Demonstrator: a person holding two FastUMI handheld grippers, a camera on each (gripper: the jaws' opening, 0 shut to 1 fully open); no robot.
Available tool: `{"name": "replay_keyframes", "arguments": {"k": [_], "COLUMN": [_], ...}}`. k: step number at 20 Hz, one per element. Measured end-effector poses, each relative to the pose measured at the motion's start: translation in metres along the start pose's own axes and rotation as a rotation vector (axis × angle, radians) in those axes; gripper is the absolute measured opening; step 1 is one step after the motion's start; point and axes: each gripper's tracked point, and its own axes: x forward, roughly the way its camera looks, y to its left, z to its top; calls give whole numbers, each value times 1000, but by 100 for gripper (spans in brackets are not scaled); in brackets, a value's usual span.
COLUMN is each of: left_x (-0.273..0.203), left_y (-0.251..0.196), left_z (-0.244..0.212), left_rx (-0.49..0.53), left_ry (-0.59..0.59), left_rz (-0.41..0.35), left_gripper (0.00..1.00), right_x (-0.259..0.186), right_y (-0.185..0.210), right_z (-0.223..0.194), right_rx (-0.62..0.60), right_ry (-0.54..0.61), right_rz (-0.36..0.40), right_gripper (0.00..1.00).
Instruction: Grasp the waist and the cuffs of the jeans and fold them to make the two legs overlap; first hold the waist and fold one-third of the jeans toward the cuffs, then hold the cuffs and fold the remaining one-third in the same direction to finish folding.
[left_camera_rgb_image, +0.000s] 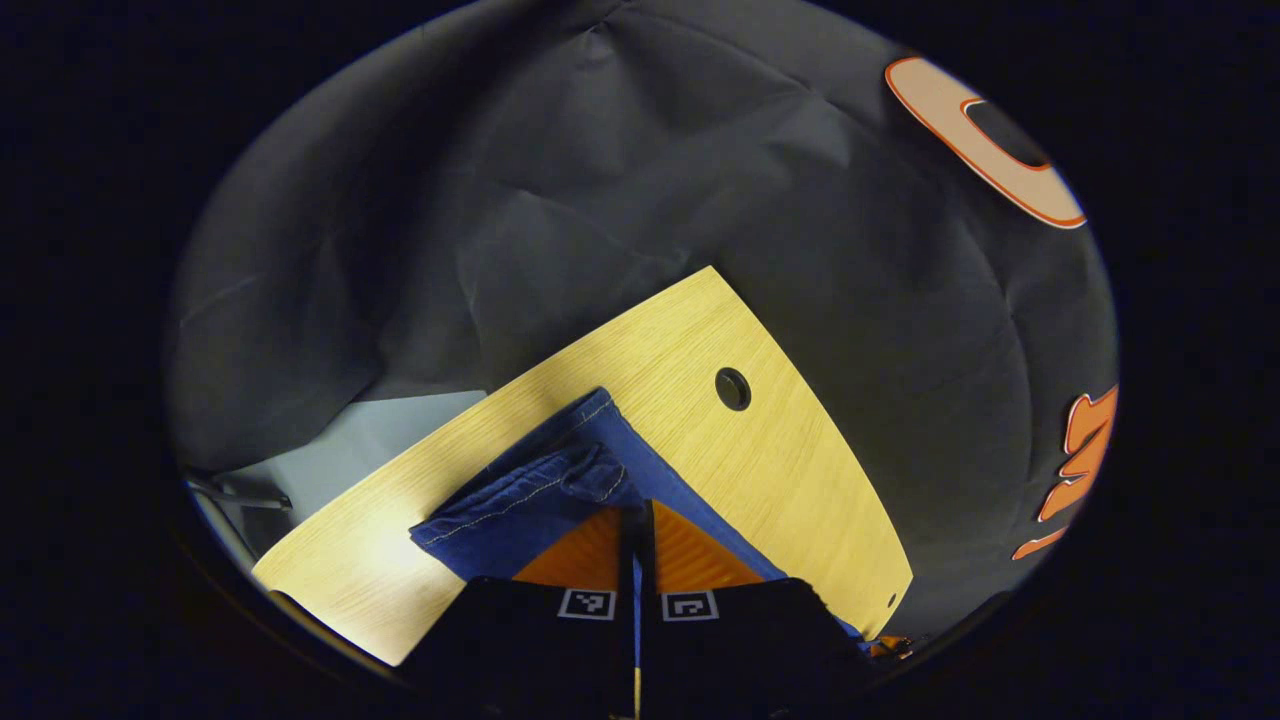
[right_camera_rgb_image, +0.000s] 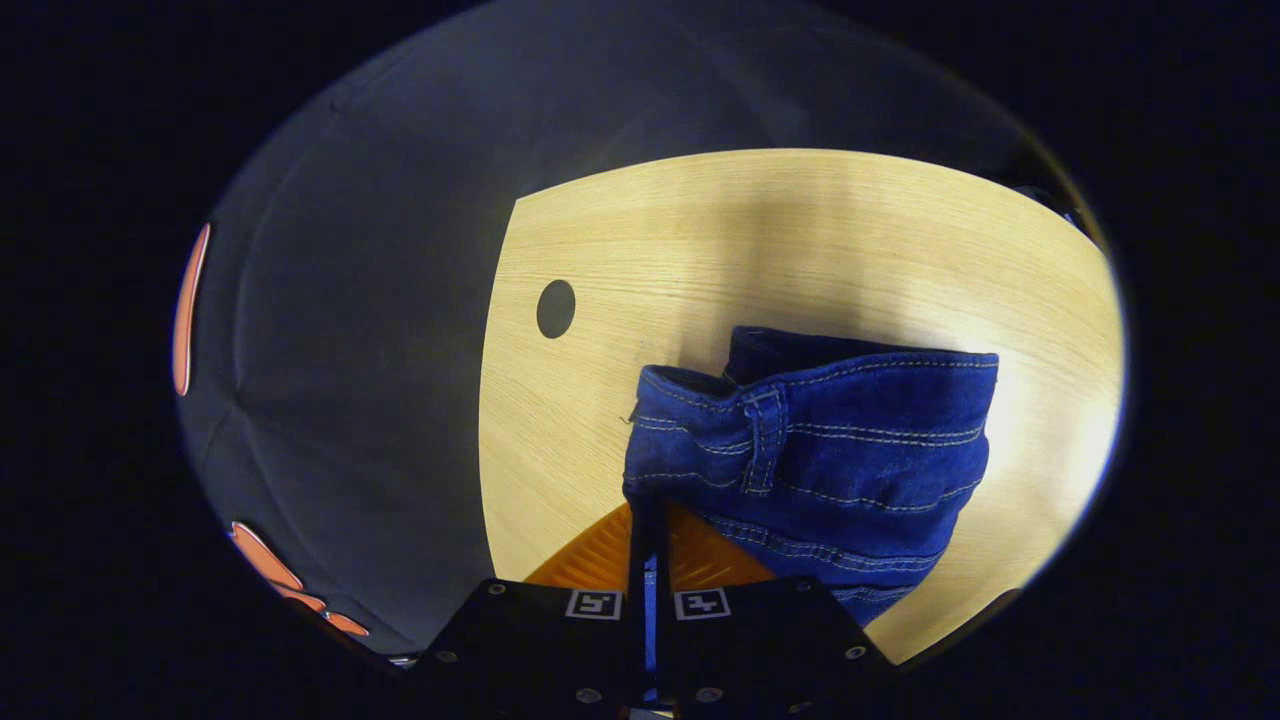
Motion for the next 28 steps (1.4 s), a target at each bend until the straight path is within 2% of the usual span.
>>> {"name": "replay_keyframes", "arguments": {"k": [2,4,6,7,8,9,10,11,12,13,14,15,17,19,20,21,24,28], "left_x": [3,-5,-9,-16,-25,-30,-31,-35,-41,-43,-47,-54,-61,-75,-84,-91,-122,-173], "left_y": [-3,-1,6,1,-5,-14,-18,-21,-26,-28,-36,-42,-54,-65,-72,-76,-99,-118], "left_z": [7,8,24,28,30,31,29,29,29,29,29,29,34,35,37,35,32,18], "left_rx": [2,4,34,43,49,61,84,118,162,207,249,282,304,338,369,405,486,574], "left_ry": [-13,-24,-102,-130,-143,-150,-163,-186,-218,-252,-284,-310,-375,-437,-472,-497,-569,-674], "left_rz": [2,7,34,29,12,-7,-21,-28,-36,-38,-53,-63,-109,-138,-135,-132,-125,-171], "left_gripper": [5,7,42,42,42,54,66,72,76,77,87,87,88,89,96,96,98,98], "right_x": [1,-5,-17,-21,-27,-34,-42,-48,-55,-60,-64,-68,-78,-87,-88,-89,-90,-85], "right_y": [9,22,32,31,29,23,18,12,7,3,-1,-7,-19,-30,-36,-45,-69,-91], "right_z": [1,1,16,24,28,30,32,33,33,32,30,28,27,26,25,25,21,20], "right_rx": [8,1,-18,-28,-42,-63,-89,-122,-163,-201,-234,-265,-319,-359,-375,-387,-395,-332], "right_ry": [3,-1,-58,-91,-112,-126,-142,-155,-169,-176,-184,-194,-225,-252,-258,-266,-268,-250], "right_rz": [16,67,122,117,118,110,103,90,86,75,67,55,33,4,-11,-35,-78,-94], "right_gripper": [5,5,19,32,34,36,28,47,39,61,65,73,82,88,90,93,96,98]}}
